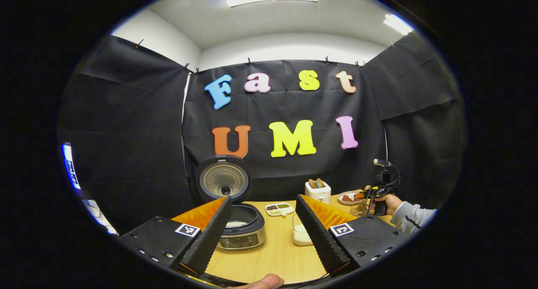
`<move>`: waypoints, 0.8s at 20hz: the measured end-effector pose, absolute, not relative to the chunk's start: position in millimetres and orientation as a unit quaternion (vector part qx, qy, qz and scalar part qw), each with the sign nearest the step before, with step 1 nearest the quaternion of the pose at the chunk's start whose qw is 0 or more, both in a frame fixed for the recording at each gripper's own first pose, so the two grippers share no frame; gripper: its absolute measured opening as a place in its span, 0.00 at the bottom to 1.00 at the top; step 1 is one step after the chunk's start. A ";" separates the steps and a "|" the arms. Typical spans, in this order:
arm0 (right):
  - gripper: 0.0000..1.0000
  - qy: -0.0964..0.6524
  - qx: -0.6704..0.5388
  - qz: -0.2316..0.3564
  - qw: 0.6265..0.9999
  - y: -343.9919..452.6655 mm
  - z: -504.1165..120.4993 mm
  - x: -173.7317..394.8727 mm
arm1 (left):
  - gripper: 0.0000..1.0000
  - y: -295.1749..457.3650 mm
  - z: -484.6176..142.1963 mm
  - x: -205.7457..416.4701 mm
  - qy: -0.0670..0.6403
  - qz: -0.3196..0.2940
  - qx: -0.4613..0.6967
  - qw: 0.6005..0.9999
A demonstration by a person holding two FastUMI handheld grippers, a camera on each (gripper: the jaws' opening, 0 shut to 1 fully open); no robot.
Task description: Close the left gripper, press the button to open the rice cooker; take a wooden spoon from the chopstick holder with the right hand, scoop a spoonful of rice and pour it into the rice cooker, then put the wooden spoon back into the chopstick holder.
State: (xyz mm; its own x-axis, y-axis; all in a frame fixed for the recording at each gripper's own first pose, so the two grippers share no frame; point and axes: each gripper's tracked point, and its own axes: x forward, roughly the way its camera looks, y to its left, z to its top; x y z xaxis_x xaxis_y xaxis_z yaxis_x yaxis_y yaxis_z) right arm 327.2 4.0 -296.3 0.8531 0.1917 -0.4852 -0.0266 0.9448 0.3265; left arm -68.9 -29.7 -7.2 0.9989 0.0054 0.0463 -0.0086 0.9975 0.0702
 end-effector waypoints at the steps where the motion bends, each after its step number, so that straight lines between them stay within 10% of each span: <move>1: 0.56 0.270 0.161 0.061 0.947 4.3 -298.3 328.9 | 0.97 -27.5 -6.0 -69.3 -0.020 0.007 0.035 0.999; 5: 0.25 0.271 0.169 0.082 0.944 9.3 -290.1 326.6 | 0.96 -14.4 -5.1 -68.1 -0.014 0.022 0.025 0.999; 16: 0.15 0.173 0.130 0.069 0.974 7.1 -181.6 281.0 | 0.96 7.1 -20.3 -70.0 0.000 0.022 0.002 1.000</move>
